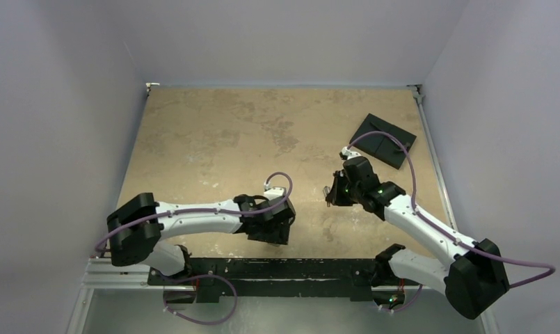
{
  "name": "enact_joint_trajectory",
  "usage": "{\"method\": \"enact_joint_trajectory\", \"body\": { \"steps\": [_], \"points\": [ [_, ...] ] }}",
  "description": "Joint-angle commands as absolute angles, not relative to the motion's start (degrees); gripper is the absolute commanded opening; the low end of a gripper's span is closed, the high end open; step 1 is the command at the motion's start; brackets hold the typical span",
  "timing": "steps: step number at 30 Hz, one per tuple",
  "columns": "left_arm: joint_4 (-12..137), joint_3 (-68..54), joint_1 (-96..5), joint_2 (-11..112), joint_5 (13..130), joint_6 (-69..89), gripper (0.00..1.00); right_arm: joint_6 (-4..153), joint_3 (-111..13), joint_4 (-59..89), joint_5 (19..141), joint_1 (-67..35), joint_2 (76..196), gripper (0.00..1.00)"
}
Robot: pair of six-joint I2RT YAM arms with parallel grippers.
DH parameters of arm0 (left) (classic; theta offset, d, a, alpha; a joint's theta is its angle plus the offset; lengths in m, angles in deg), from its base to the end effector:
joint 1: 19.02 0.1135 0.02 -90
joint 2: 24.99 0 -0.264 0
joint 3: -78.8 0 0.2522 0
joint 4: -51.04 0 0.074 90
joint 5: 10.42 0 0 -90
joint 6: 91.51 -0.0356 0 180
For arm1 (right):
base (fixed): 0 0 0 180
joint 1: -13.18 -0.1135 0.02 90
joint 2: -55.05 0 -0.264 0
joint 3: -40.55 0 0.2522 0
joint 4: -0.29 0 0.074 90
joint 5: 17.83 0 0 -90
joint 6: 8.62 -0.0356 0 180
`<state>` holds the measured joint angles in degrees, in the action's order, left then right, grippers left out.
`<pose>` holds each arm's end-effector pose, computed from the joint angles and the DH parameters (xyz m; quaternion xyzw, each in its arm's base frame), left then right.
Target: Load the batteries into the remote control
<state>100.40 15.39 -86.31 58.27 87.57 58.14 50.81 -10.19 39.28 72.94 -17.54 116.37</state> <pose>0.1069 -0.2426 0.1879 0.0528 0.9799 -0.1304 0.1417 0.1823 0.1089 0.2154 -0.0036 0.9384 0.1816 0.2941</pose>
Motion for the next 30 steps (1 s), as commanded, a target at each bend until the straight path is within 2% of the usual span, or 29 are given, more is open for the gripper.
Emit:
{"method": "enact_joint_trajectory", "body": {
  "steps": [1,14,22,30],
  "points": [
    [103.53,10.01,-90.2,60.85,94.07,67.06,0.69,51.44,-9.24,34.34,77.37,-17.7,113.59,0.0],
    [101.14,6.26,-99.21,67.06,96.63,75.11,0.66,52.97,-6.8,31.6,80.69,-17.84,110.59,0.0],
    [92.0,7.83,-99.7,69.03,96.98,73.53,0.62,52.75,-6.56,32.12,81.13,-17.75,108.53,0.0],
    [93.55,6.87,-99.4,71.83,99.25,71.24,0.61,51.75,-6.61,33.09,80.4,-17.82,107.83,0.0]
  ]
}}
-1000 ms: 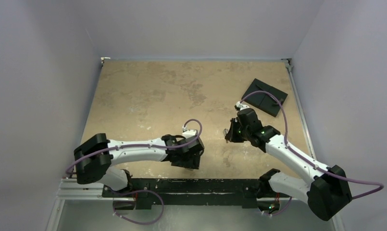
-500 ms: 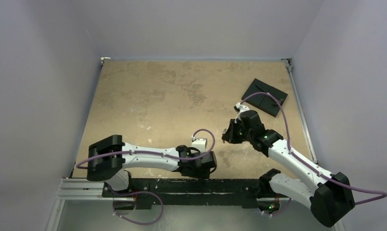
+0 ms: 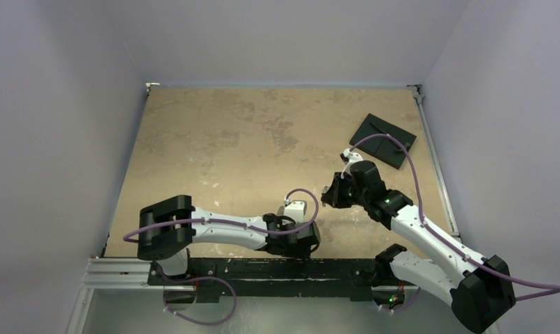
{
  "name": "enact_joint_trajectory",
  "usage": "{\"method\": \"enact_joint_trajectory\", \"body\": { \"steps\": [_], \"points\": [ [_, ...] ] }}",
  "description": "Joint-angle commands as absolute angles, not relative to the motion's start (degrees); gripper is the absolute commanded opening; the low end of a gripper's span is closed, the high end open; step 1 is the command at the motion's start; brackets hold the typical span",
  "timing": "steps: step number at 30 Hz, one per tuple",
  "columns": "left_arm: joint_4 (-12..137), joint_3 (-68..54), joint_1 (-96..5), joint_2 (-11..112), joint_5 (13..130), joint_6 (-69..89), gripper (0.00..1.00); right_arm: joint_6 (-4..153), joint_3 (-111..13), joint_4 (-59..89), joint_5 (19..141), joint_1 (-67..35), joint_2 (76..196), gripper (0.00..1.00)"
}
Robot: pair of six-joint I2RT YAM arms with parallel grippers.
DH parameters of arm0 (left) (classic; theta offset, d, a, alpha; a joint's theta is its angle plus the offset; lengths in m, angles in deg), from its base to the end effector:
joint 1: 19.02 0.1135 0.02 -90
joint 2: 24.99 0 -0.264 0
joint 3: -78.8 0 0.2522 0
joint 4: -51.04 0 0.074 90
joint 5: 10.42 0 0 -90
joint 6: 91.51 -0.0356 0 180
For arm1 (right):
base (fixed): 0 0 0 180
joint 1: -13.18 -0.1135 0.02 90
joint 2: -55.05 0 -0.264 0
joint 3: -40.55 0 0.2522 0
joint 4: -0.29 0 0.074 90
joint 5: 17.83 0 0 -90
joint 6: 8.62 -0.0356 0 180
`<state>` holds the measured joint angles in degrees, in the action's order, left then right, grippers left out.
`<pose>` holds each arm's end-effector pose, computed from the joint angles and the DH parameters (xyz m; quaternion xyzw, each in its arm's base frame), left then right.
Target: Load the batteries into the remote control
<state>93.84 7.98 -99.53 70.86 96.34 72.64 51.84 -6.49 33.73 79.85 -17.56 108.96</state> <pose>0.0623 -0.3102 0.1693 0.0259 0.9709 -0.1542 0.1813 0.1679 0.1054 0.2260 -0.0376 0.9051 0.2631 0.3320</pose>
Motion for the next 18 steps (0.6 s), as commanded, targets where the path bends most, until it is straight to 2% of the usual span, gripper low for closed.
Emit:
{"method": "enact_joint_trajectory", "body": {
  "steps": [1,13,18],
  "points": [
    [93.6,7.05,-99.31,71.86,99.68,71.12,0.61,51.64,-6.58,33.25,80.27,-17.77,107.81,0.0],
    [88.36,16.97,-92.06,66.02,99.43,67.4,0.61,51.75,-7.39,33.78,81.05,-17.8,109.89,0.0],
    [88.66,17.54,-89.09,64.54,100.8,64.53,0.61,52.25,-7.55,33.29,82.8,-17.84,109.97,0.0]
  ]
}}
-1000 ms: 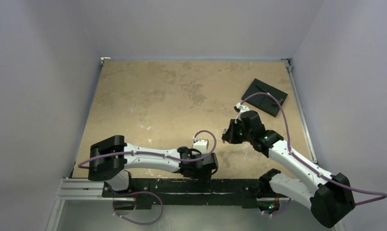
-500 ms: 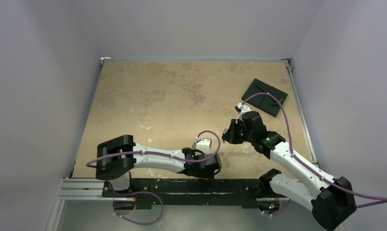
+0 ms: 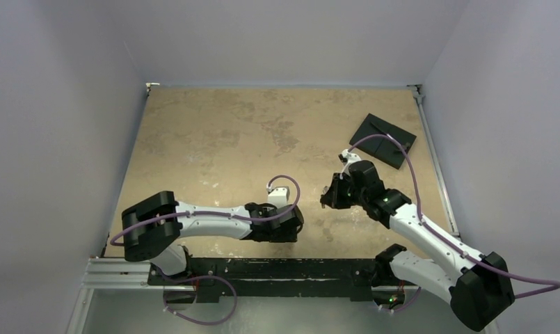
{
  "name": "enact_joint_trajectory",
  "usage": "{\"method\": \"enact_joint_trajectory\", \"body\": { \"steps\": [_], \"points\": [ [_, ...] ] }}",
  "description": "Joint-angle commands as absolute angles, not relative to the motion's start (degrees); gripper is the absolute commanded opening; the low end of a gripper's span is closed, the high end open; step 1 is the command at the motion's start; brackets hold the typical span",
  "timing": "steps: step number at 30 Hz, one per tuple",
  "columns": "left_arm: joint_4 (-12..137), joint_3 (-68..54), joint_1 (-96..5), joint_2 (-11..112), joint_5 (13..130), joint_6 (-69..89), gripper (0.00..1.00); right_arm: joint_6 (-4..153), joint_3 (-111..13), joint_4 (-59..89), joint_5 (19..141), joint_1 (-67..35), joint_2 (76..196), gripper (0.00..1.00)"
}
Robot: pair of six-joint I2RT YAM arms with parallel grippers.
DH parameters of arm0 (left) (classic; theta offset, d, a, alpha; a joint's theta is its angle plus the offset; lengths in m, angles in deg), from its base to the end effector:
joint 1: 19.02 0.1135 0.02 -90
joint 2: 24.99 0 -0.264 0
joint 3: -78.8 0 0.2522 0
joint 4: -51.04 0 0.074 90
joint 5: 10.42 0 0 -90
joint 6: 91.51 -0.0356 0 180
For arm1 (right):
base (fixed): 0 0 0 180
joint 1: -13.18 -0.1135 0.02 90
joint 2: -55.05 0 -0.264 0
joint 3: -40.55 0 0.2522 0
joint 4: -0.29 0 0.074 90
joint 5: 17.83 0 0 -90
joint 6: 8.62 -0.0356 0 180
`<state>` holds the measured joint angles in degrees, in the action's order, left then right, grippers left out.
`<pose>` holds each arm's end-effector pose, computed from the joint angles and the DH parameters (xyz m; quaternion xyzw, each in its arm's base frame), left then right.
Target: Load the batteries into the remote control
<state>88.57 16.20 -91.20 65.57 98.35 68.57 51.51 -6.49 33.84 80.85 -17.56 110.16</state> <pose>0.0997 -0.2726 0.1612 -0.0169 0.9646 -0.1466 0.2185 0.1694 0.1070 0.2221 -0.0379 0.9093 0.2658 0.3179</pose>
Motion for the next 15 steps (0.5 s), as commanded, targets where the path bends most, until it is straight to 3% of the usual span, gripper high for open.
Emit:
{"method": "enact_joint_trajectory", "body": {
  "steps": [1,15],
  "points": [
    [88.77,17.57,-88.53,64.42,100.89,63.89,0.61,52.5,-7.73,33.46,82.71,-17.84,109.98,0.0],
    [87.81,18.33,-84.85,62.06,99.83,59.41,0.61,54.94,-10.13,32.96,86.76,-20.26,112.91,0.0]
  ]
}}
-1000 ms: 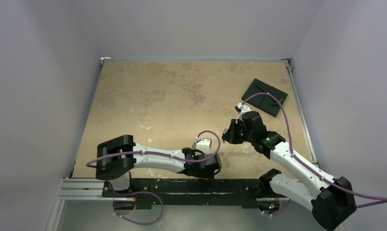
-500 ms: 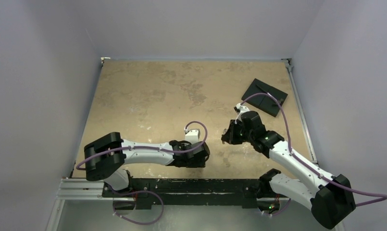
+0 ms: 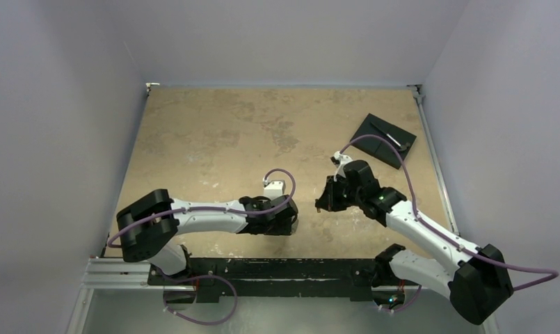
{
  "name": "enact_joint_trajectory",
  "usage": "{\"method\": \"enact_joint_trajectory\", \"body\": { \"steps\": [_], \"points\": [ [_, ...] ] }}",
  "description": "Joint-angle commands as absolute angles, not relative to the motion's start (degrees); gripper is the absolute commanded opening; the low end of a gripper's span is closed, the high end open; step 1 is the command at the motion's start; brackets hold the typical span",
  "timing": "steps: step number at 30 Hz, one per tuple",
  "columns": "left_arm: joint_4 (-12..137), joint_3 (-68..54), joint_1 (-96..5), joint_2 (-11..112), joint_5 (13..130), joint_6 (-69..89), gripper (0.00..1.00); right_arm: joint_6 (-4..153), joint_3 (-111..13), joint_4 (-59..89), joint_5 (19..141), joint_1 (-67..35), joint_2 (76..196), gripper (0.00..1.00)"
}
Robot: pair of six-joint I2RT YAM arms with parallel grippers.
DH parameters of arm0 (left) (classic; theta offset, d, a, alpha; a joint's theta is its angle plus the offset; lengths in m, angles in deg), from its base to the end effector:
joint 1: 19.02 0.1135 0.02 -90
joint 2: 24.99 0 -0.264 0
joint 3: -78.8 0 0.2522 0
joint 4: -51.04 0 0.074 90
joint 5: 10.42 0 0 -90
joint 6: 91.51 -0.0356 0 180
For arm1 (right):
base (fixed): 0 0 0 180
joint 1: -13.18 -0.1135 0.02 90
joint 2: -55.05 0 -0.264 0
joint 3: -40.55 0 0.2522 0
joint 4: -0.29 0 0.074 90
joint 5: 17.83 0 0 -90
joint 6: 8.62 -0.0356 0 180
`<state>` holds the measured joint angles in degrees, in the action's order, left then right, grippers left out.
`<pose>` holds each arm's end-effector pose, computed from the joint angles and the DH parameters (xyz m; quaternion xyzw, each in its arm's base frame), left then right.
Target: Load the batteries into the remote control
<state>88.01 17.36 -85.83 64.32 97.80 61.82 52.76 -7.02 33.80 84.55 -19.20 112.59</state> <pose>0.1227 -0.2581 0.1620 -0.0052 0.9643 -0.1299 0.2308 0.1696 0.1166 0.2177 -0.0725 0.9115 0.2846 0.2880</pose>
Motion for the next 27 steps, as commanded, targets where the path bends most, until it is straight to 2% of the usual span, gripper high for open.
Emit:
{"method": "enact_joint_trajectory", "body": {
  "steps": [1,14,27],
  "points": [
    [88.14,18.38,-84.85,61.45,99.76,59.35,0.61,55.38,-10.48,33.02,86.98,-20.76,113.11,0.0],
    [99.24,16.67,-84.49,49.84,100.83,56.38,0.64,60.52,-16.34,31.21,84.62,-28.86,118.86,0.0],
    [106.73,12.33,-77.4,39.74,101.11,46.28,0.67,73.12,-26.07,32.04,86.45,-34.83,128.13,0.0]
  ]
}}
